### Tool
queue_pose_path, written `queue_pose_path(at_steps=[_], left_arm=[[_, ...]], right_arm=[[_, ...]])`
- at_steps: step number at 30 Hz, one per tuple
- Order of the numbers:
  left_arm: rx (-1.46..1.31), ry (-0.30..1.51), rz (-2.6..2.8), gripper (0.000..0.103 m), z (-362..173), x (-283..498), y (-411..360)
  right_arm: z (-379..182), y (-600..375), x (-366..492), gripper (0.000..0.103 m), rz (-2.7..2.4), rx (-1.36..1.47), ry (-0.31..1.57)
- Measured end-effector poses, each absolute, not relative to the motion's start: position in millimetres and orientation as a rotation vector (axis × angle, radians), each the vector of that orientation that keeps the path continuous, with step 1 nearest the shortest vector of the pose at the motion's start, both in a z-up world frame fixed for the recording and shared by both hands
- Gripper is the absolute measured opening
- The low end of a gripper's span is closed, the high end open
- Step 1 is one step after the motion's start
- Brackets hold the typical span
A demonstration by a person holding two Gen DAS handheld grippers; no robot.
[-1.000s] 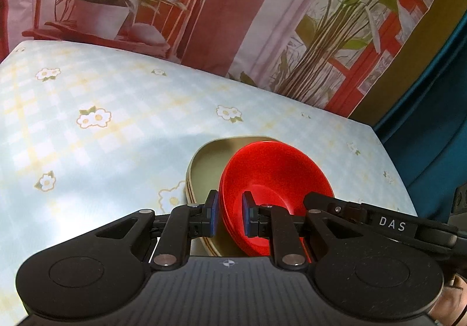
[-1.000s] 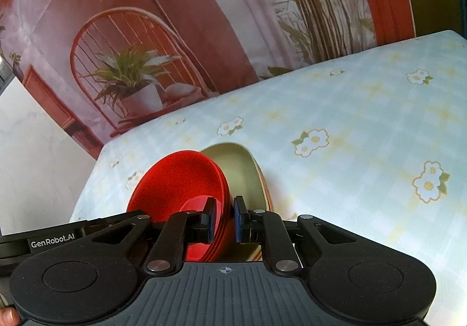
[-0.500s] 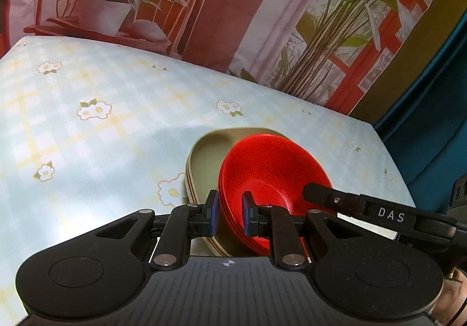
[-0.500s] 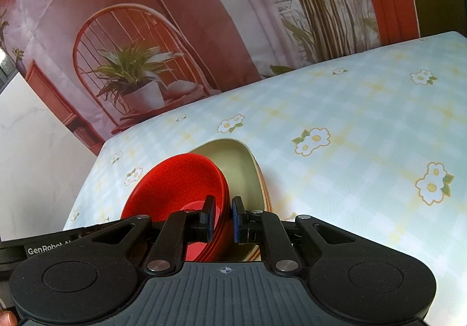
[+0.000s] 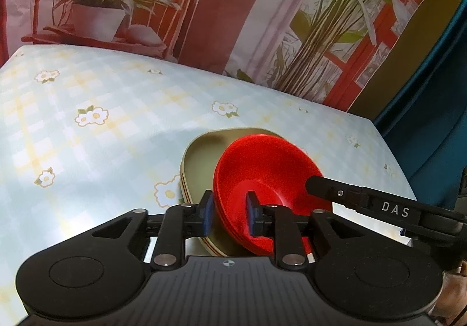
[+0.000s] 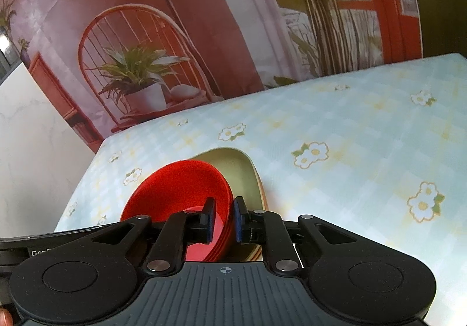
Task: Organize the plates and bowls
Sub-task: 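Lower the nested red bowls onto the green plate stack with the right gripper, then open the right gripper to release the bowls on the plates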
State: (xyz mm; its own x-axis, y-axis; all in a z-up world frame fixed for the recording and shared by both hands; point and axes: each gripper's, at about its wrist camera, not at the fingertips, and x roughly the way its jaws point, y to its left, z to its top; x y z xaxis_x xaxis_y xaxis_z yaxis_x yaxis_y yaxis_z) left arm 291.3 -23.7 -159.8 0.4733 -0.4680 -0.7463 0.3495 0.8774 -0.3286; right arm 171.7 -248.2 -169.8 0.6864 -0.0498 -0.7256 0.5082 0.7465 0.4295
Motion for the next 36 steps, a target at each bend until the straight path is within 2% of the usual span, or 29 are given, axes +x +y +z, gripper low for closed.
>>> queue_pose_path(at_steps=[4,9,12,15,17,19,20,22,26,28,36], left_arm=[[-0.128,0.928,-0.505,0.037,-150.4,288.2,-22.2],[-0.107,0.881,-0.514,0.042,-132.2,281.3,-22.8],[-0.080,0.843,-0.504,0.052,-119.2,274.4,-23.1],[-0.052,0.799,-0.486,0.063,-104.5,266.6,-21.9],[-0.030,0.770,-0.468,0.073,-94.4,261.2,-19.9],[-0.008,0.731,-0.454,0.088,-82.0,254.3,-17.4],[-0.001,0.707,-0.450,0.090,-76.0,250.5,-16.3],[-0.001,0.664,-0.457,0.096,-63.9,241.6,-12.6],[-0.003,0.611,-0.450,0.103,-43.6,225.6,-7.0],[0.014,0.587,-0.438,0.103,-34.4,217.6,-7.0],[0.145,0.448,-0.321,0.103,5.0,179.0,-12.3]], right_arm=[[-162.0,-247.4,168.4,0.018,-0.334,0.641,0.742],[-144.5,-241.8,166.5,0.021,-0.330,0.564,0.721],[-134.0,-238.0,164.3,0.024,-0.337,0.518,0.713],[-122.6,-233.6,160.8,0.034,-0.342,0.478,0.705],[-114.0,-230.1,157.9,0.048,-0.338,0.450,0.698],[-104.5,-225.8,153.4,0.058,-0.341,0.416,0.685],[-100.0,-223.6,151.5,0.061,-0.343,0.402,0.679],[-89.9,-219.8,146.8,0.075,-0.353,0.377,0.666],[-70.8,-214.8,135.4,0.096,-0.367,0.354,0.627],[-60.3,-211.6,130.2,0.103,-0.376,0.340,0.608],[-20.0,-194.6,109.8,0.103,-0.418,0.274,0.555]])
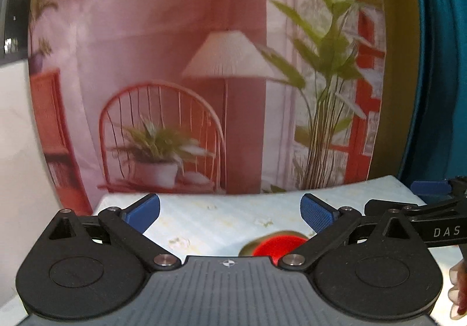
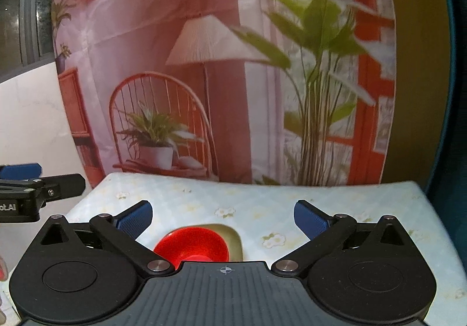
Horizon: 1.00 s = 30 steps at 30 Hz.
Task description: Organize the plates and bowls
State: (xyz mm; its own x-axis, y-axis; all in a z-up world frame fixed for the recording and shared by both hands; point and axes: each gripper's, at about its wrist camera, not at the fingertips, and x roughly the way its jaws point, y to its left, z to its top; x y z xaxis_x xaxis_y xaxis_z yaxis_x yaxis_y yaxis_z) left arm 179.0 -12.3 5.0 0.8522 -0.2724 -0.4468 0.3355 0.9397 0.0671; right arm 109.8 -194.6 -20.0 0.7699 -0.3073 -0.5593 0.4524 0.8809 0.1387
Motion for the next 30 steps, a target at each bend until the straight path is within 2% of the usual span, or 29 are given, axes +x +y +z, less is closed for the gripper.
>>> queue_pose_path(at_steps=[10,16,30], left_arm=[[0.153,0.348,-0.335,0.103,52.2,141.3,-11.2],[0.115,0.348,-0.318,0.103,71.2,130.3,-7.7],[0.114,0.354,-0.245,0.103,81.1,124.6,-2.4]], right_arm=[[32.4,-167.8,81.1,0.103,-0.421,0.207,0.480],[56.3,-165.5,69.6,0.103,-0.402,0.237,0.449],[71.7,-159.8,65.8,0.103,-0.429,0.242,0.456]])
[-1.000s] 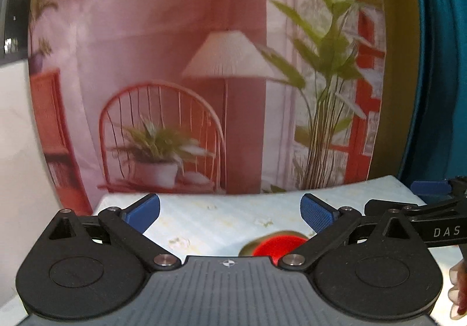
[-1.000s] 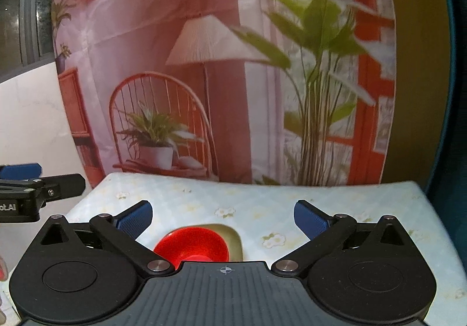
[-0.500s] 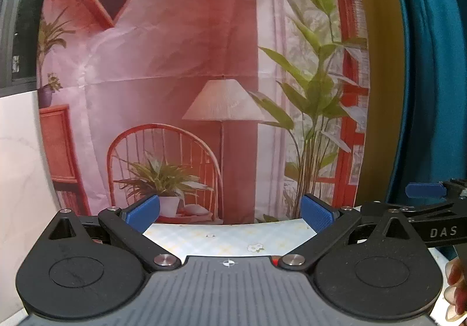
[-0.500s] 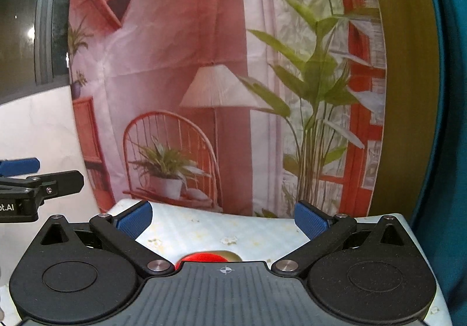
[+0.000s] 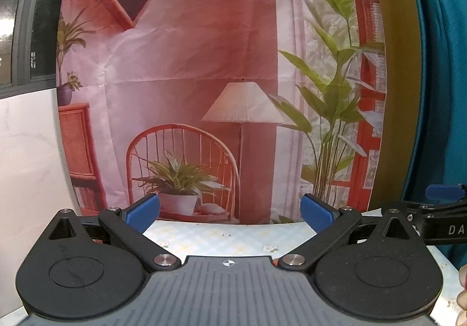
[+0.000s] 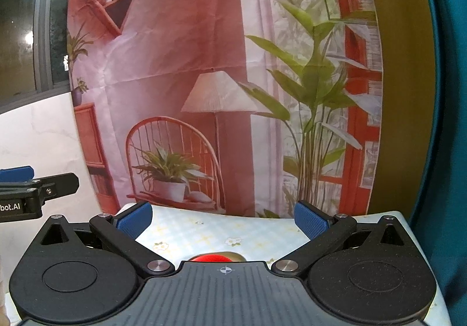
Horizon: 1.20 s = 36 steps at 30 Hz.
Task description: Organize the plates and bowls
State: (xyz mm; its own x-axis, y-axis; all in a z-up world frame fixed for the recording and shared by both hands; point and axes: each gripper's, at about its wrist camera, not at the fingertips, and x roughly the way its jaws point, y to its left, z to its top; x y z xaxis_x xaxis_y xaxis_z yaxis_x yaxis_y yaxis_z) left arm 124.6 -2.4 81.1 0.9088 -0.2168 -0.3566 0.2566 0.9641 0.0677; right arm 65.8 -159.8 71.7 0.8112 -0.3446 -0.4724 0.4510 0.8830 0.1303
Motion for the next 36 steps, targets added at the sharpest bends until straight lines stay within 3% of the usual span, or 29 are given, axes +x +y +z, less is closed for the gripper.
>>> queue_pose_path(at_steps=[36], left_arm=[[0.120,0.392,-0.234,0.103,75.8,130.8,0.7]], right_arm=[[68.1,-163.6,67.0,0.103,-0.458,0.242,0.481]])
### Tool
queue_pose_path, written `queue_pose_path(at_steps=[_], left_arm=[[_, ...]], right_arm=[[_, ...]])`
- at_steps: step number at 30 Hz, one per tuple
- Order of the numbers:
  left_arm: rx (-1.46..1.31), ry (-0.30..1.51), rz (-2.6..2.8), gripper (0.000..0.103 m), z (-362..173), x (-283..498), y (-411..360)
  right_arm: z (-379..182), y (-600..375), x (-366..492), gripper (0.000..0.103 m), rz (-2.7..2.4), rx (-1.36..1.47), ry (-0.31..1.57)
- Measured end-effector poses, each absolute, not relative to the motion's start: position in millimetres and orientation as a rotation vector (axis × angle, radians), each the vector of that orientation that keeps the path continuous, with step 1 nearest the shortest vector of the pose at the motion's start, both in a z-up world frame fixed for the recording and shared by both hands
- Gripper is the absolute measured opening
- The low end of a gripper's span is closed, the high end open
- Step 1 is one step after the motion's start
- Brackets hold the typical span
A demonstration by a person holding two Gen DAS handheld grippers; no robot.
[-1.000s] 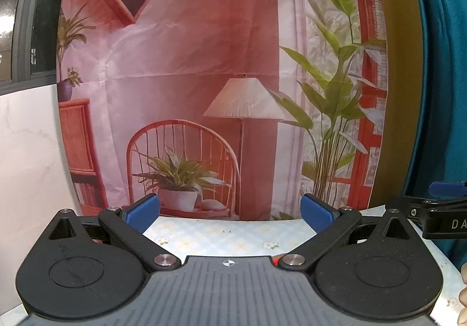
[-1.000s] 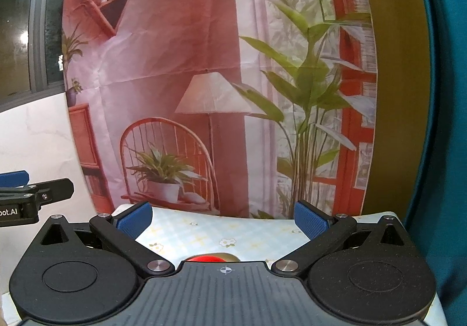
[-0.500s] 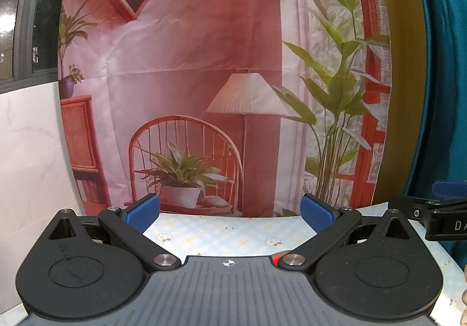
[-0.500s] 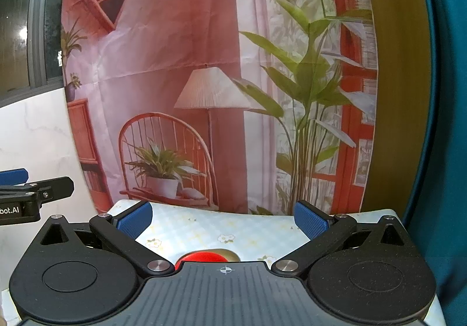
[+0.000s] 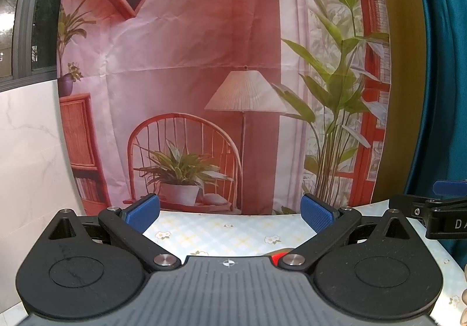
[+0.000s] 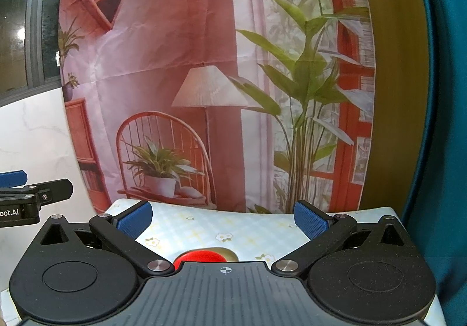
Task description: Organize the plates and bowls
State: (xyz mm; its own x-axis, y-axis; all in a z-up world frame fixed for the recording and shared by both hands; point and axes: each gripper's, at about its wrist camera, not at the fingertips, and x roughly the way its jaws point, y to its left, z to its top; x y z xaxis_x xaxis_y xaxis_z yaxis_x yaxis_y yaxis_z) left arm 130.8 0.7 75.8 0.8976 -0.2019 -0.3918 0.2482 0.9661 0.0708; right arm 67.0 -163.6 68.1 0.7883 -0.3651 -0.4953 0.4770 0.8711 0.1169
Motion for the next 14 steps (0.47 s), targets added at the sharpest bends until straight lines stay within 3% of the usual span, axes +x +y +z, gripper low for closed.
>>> queue_pose_path(at_steps=[14], left_arm=[[0.127,0.401,-0.239,0.103,72.6,130.1,-0.3]], right_arm=[[65.9,-165.7,65.0,0.103,-0.459,0.247,0.485]])
